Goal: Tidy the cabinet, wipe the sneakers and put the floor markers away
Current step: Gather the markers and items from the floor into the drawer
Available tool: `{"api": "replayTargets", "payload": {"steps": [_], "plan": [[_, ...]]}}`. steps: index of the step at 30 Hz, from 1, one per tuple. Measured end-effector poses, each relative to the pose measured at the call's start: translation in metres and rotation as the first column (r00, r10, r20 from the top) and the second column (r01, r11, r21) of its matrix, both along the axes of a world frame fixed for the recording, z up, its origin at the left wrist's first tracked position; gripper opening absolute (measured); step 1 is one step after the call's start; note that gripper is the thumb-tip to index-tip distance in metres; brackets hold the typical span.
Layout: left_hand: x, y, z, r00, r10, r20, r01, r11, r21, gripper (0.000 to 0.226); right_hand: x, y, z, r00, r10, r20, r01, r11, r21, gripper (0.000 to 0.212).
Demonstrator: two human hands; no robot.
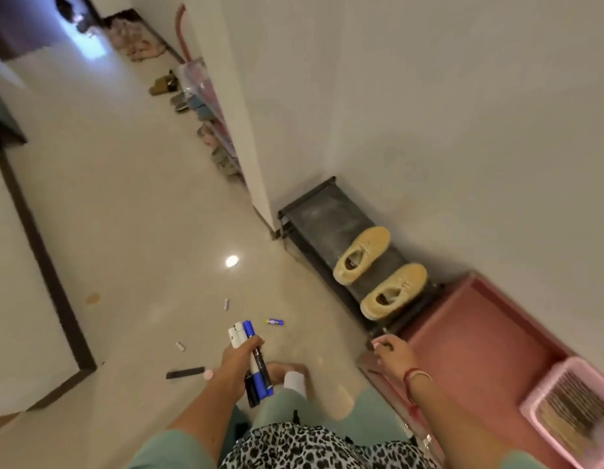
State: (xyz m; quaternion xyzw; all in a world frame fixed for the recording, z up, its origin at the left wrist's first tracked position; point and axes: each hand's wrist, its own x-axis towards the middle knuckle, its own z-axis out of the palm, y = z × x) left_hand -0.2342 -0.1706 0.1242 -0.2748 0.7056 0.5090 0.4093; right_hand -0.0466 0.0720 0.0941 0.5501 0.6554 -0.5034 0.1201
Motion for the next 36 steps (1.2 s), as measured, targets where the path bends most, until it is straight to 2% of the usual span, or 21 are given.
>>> {"api": "replayTargets", "payload": {"steps": [4, 7, 11, 15, 18, 22, 23, 26, 28, 30, 33, 36], "plan": [[0.064, 0.029, 0.010, 0.985, -0.172, 0.014, 0.172, 0.985, 0.004, 0.015, 0.100, -0.027, 0.015, 0.967, -0.245, -0.068, 0.244, 0.970, -0.017, 0.017], [0.114, 0.051, 0.016, 0.944, -0.327, 0.047, 0.327, 0.945, 0.002, 0.013, 0.177, -0.051, 0.017, 0.881, -0.470, -0.048, 0.466, 0.881, -0.074, 0.022], [0.172, 0.080, 0.024, 0.843, -0.534, 0.064, 0.536, 0.844, -0.013, 0.012, 0.249, -0.083, 0.012, 0.760, -0.650, 0.024, 0.649, 0.755, -0.090, 0.019], [0.211, 0.102, 0.007, 0.733, -0.676, 0.080, 0.680, 0.733, -0.033, 0.011, 0.282, -0.110, -0.012, 0.656, -0.753, 0.055, 0.753, 0.648, -0.119, 0.020], [0.233, 0.115, -0.022, 0.699, -0.710, 0.082, 0.714, 0.699, -0.028, 0.014, 0.292, -0.114, -0.044, 0.627, -0.776, 0.067, 0.777, 0.618, -0.120, 0.019], [0.262, 0.124, -0.066, 0.713, -0.693, 0.109, 0.696, 0.718, 0.010, 0.013, 0.287, -0.105, -0.095, 0.644, -0.756, 0.119, 0.765, 0.636, -0.100, 0.006], [0.267, 0.126, -0.078, 0.713, -0.691, 0.118, 0.694, 0.720, 0.023, 0.013, 0.283, -0.099, -0.108, 0.648, -0.750, 0.134, 0.762, 0.640, -0.099, 0.010], [0.272, 0.131, -0.112, 0.712, -0.691, 0.121, 0.692, 0.721, 0.048, 0.012, 0.267, -0.079, -0.157, 0.614, -0.767, 0.187, 0.789, 0.598, -0.138, 0.049], [0.273, 0.134, -0.135, 0.720, -0.685, 0.110, 0.682, 0.728, 0.068, 0.008, 0.257, -0.069, -0.194, 0.573, -0.793, 0.207, 0.819, 0.557, -0.137, 0.062], [0.269, 0.136, -0.152, 0.726, -0.680, 0.099, 0.674, 0.733, 0.091, 0.006, 0.245, -0.064, -0.223, 0.532, -0.822, 0.203, 0.847, 0.518, -0.122, 0.058], [0.255, 0.137, -0.176, 0.742, -0.666, 0.078, 0.659, 0.745, 0.103, 0.008, 0.235, -0.064, -0.252, 0.446, -0.880, 0.162, 0.893, 0.450, -0.014, 0.036], [0.239, 0.130, -0.193, 0.736, -0.673, 0.066, 0.671, 0.739, 0.057, 0.009, 0.231, -0.072, -0.264, 0.457, -0.865, 0.207, 0.869, 0.484, 0.106, 0.028]]}}
